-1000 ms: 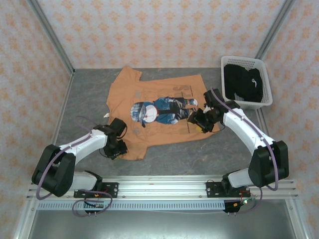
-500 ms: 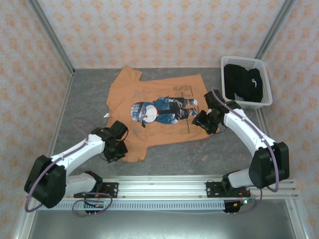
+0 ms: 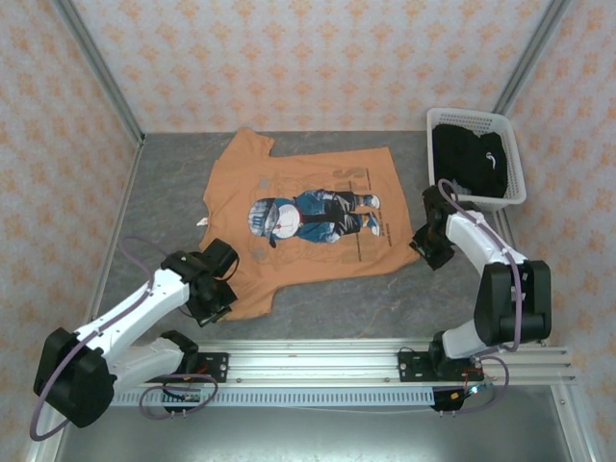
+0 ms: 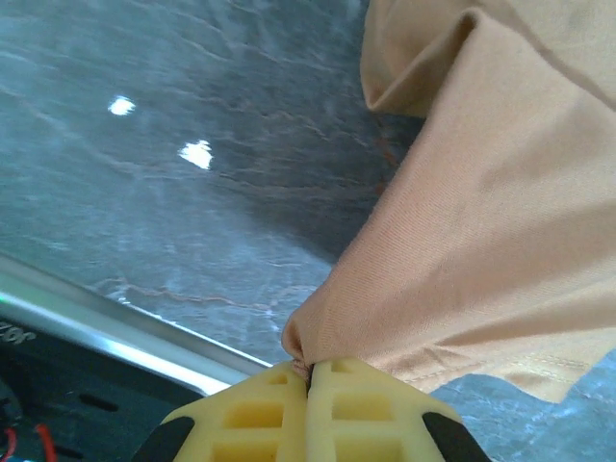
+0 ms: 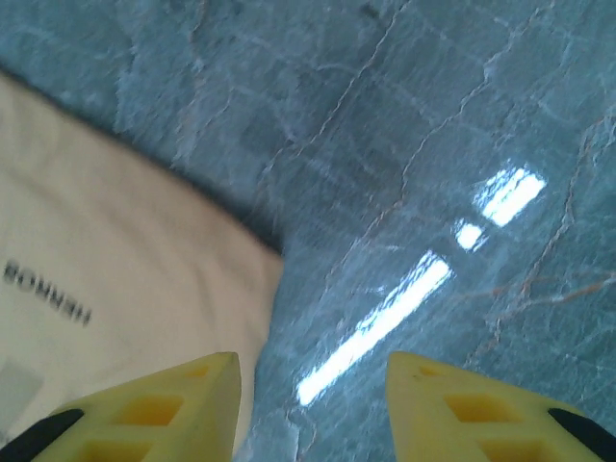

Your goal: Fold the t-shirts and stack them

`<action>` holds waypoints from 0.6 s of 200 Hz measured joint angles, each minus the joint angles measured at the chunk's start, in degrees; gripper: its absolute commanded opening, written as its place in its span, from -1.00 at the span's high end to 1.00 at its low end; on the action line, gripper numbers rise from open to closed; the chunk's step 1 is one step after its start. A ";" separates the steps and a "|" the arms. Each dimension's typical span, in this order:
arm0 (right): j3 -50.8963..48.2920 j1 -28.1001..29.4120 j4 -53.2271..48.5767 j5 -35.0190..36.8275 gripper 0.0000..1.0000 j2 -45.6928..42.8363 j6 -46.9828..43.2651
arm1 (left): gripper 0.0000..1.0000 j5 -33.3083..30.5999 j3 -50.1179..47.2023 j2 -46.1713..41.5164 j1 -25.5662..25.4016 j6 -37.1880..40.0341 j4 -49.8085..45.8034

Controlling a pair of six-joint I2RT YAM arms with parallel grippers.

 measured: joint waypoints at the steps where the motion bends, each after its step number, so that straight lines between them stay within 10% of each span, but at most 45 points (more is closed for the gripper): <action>1: 0.00 -0.07 0.04 0.04 0.17 0.15 0.02 | 1.00 -0.11 0.04 -0.07 0.00 -0.09 -0.02; 120: -5.01 0.04 8.04 -5.38 0.29 3.82 3.02 | 1.00 -2.05 0.42 -0.98 0.00 -2.67 -0.37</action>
